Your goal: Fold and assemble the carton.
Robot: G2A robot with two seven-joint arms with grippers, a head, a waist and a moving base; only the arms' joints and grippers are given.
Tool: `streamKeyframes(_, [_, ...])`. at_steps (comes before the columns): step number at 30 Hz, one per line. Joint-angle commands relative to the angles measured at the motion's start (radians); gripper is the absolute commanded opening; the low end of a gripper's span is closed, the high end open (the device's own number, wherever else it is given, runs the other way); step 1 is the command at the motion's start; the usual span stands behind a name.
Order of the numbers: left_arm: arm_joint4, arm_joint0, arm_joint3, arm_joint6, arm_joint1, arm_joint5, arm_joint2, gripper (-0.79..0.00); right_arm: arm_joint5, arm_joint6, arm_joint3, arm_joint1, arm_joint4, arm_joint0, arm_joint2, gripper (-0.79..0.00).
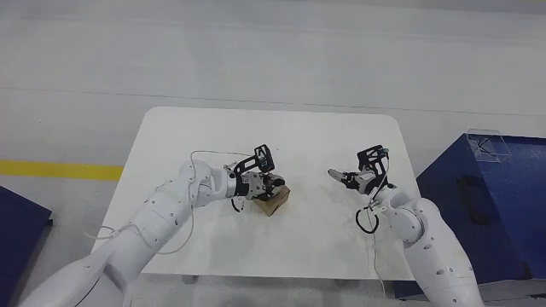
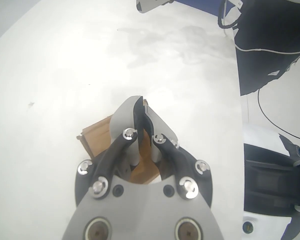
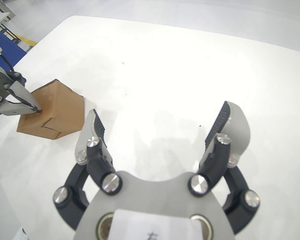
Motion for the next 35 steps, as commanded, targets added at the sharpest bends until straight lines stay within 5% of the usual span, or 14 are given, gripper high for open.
streamKeyframes(1, [-0.010,0.005,0.006,0.043,0.007,-0.067,-0.018,-0.785,0.000,0.000,0.000,0.000,0.000,0.000,0.000,0.000])
streamKeyframes(14, [-0.030,0.007,0.033,-0.067,-0.017,-0.037,-0.039,-0.785,0.000,0.000,0.000,0.000,0.000,0.000,0.000,0.000])
streamKeyframes(18, [0.054,0.031,-0.029,0.101,0.017,-0.034,-0.096,-0.785,0.000,0.000,0.000,0.000,0.000,0.000,0.000,0.000])
streamKeyframes(24, [0.249,0.128,-0.160,0.295,0.106,0.021,-0.208,-0.785,0.000,0.000,0.000,0.000,0.000,0.000,0.000,0.000])
streamKeyframes(25, [0.267,0.148,-0.182,0.309,0.121,0.026,-0.229,-0.696,0.000,0.000,0.000,0.000,0.000,0.000,0.000,0.000])
streamKeyframes(26, [0.279,0.168,-0.203,0.317,0.134,0.030,-0.250,-0.397,0.000,0.000,0.000,0.000,0.000,0.000,0.000,0.000])
streamKeyframes(27, [0.282,0.183,-0.216,0.321,0.143,0.027,-0.265,0.000,0.000,0.000,0.000,0.000,0.000,0.000,0.000,0.000])
streamKeyframes(28, [0.282,0.183,-0.216,0.321,0.143,0.027,-0.265,0.000,0.000,0.000,0.000,0.000,0.000,0.000,0.000,0.000])
streamKeyframes(29, [0.282,0.178,-0.212,0.321,0.140,0.028,-0.260,-0.772,0.000,0.000,0.000,0.000,0.000,0.000,0.000,0.000])
streamKeyframes(35, [0.281,0.183,-0.216,0.321,0.143,0.027,-0.265,-0.422,0.000,0.000,0.000,0.000,0.000,0.000,0.000,-0.001])
